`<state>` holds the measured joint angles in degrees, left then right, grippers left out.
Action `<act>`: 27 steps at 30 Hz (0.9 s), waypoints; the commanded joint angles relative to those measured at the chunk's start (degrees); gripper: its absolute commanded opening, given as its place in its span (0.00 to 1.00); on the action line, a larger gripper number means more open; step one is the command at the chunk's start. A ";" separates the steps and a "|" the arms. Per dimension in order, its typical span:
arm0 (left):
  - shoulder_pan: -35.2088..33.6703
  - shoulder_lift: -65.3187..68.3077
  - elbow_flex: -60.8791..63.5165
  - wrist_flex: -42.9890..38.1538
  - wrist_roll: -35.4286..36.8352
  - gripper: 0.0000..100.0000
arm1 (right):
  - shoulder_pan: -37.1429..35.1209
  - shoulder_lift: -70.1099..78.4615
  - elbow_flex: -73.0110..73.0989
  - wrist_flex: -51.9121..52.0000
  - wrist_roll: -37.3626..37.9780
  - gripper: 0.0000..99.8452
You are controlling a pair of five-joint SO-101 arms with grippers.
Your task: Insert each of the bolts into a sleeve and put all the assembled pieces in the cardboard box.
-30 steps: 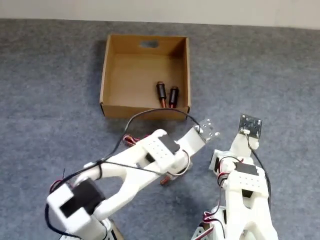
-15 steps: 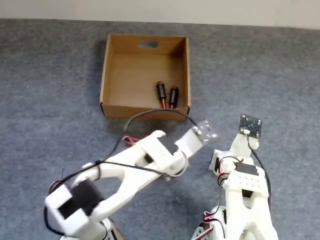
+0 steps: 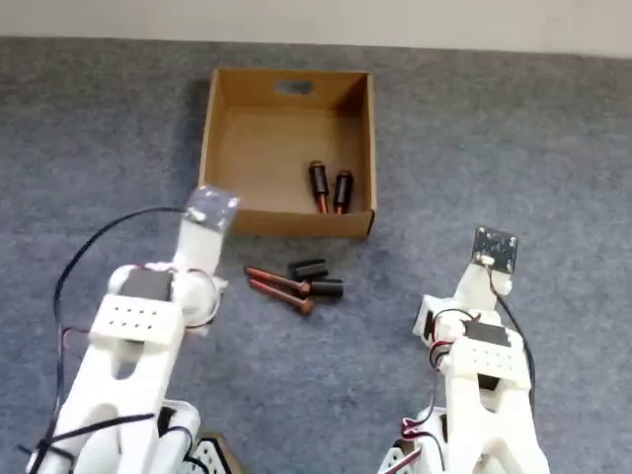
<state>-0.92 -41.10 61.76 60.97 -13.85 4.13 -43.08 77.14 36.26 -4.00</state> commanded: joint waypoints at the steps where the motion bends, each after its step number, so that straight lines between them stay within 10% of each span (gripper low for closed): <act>1: -1.54 -1.98 2.15 -2.37 -2.46 0.01 | 0.31 -1.10 -0.31 -0.84 -0.44 0.01; 9: -1.54 -1.98 13.14 -21.45 -2.55 0.01 | 0.31 -0.92 -0.22 -0.75 -0.44 0.01; 27: -1.54 -1.80 11.38 -21.89 -2.55 0.12 | 0.31 -0.92 -0.13 -0.75 -0.44 0.01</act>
<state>-2.07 -41.63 75.12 39.78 -16.13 4.13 -43.08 77.32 36.26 -4.00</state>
